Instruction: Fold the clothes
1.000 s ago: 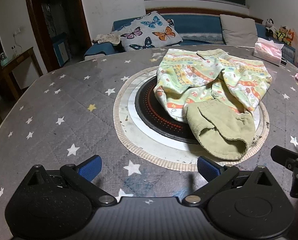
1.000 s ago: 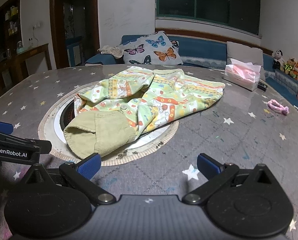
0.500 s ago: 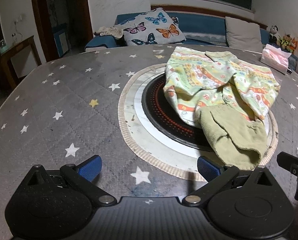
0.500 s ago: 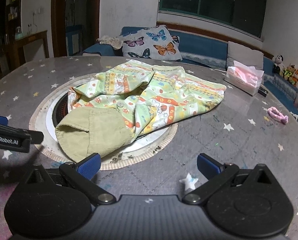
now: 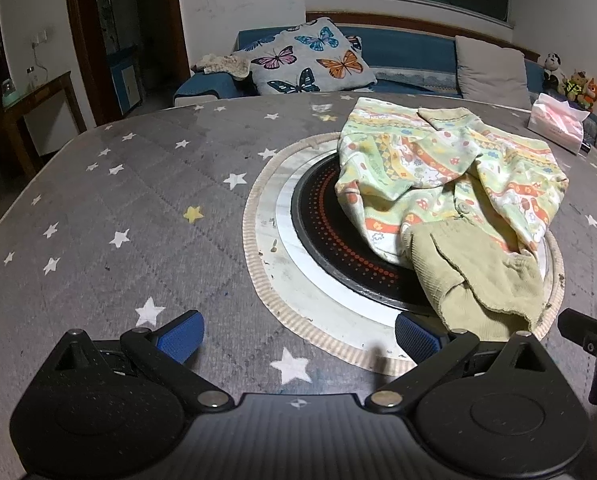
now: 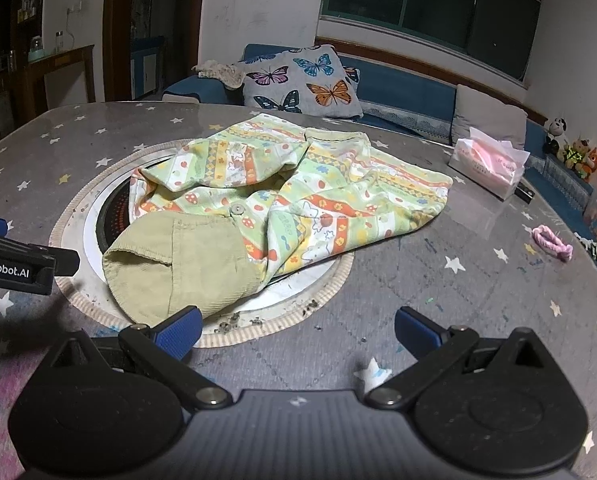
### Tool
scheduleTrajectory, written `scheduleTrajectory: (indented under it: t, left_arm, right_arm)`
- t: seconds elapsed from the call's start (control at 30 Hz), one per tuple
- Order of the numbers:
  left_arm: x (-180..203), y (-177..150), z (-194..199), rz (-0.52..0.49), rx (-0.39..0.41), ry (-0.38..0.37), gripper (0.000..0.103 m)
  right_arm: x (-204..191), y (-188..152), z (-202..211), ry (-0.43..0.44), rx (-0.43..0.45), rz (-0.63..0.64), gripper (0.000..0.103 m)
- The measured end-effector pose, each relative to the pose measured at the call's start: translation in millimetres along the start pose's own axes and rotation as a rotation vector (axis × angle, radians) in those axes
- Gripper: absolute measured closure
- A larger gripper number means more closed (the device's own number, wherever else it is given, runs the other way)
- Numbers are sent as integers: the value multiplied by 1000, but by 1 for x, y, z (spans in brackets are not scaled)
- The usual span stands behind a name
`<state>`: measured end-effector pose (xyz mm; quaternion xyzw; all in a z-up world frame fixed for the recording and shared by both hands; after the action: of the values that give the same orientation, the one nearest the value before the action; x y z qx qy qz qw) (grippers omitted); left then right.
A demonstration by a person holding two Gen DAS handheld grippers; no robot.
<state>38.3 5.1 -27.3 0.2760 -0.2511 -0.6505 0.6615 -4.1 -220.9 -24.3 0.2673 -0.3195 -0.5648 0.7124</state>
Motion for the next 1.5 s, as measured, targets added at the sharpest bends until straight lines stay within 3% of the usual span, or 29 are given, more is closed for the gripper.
scheduleTrajectory:
  t: [1.07, 1.5]
  left_arm:
    - [25, 28, -24, -104, 14, -18, 1]
    - [31, 38, -31, -144, 25, -36, 3]
  right_arm:
    - [32, 17, -25, 20, 16, -108, 1]
    - [28, 30, -33, 28, 21, -87, 2]
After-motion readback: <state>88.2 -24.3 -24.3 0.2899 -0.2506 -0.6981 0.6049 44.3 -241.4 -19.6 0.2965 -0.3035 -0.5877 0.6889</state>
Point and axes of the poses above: each gripper's, at about its wrist camera, not at the fingertips, and z roughly against the way its jaws point, x to its right, y to its top, the point moved 5 cm from there along -z, roughly the way its jaws point, and after that the axes turned 2 degrees about -y, right-handed, at the moved point
